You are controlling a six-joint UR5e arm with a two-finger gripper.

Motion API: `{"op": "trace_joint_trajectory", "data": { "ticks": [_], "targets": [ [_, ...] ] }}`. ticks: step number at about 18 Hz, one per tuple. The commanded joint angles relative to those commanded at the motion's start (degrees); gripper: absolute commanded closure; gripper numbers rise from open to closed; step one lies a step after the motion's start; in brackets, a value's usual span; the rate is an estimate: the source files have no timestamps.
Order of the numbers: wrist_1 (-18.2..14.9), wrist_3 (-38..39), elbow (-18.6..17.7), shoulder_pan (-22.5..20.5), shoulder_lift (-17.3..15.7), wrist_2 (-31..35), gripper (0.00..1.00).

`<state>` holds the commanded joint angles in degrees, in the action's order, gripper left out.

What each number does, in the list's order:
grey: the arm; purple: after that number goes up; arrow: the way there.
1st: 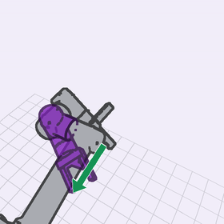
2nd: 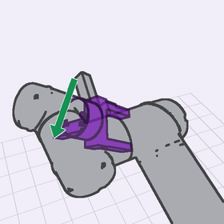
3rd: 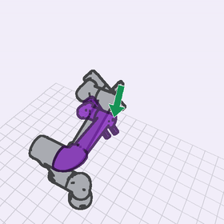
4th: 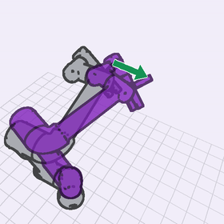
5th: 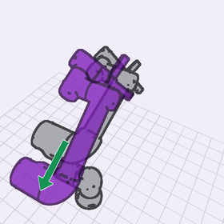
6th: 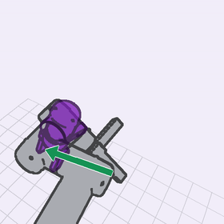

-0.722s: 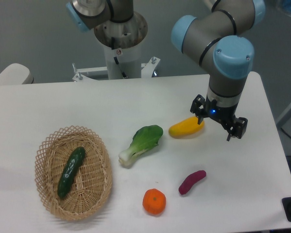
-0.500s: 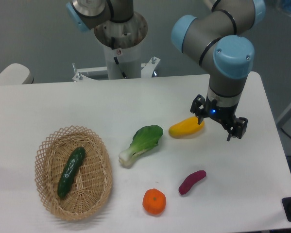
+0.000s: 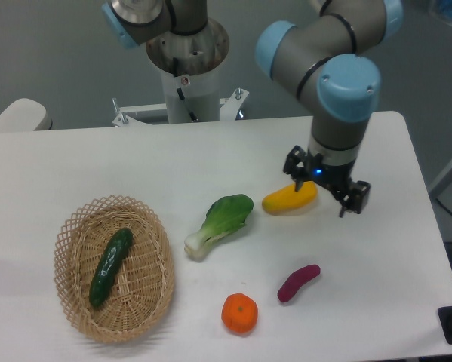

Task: Pick up the cucumber from the basket
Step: 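Move the gripper over the basket above the green cucumber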

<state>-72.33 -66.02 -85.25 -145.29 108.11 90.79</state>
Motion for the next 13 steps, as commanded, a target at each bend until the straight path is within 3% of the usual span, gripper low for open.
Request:
{"op": "trace_joint_trajectory", "data": {
  "ticks": [6,13],
  "targets": [
    [0.4,14.5,-3.3,8.4,-1.8,0.0,0.00],
    [3.1,38.5,-5.2,19.5,-0.1,-0.1,0.00]
  ]
}}
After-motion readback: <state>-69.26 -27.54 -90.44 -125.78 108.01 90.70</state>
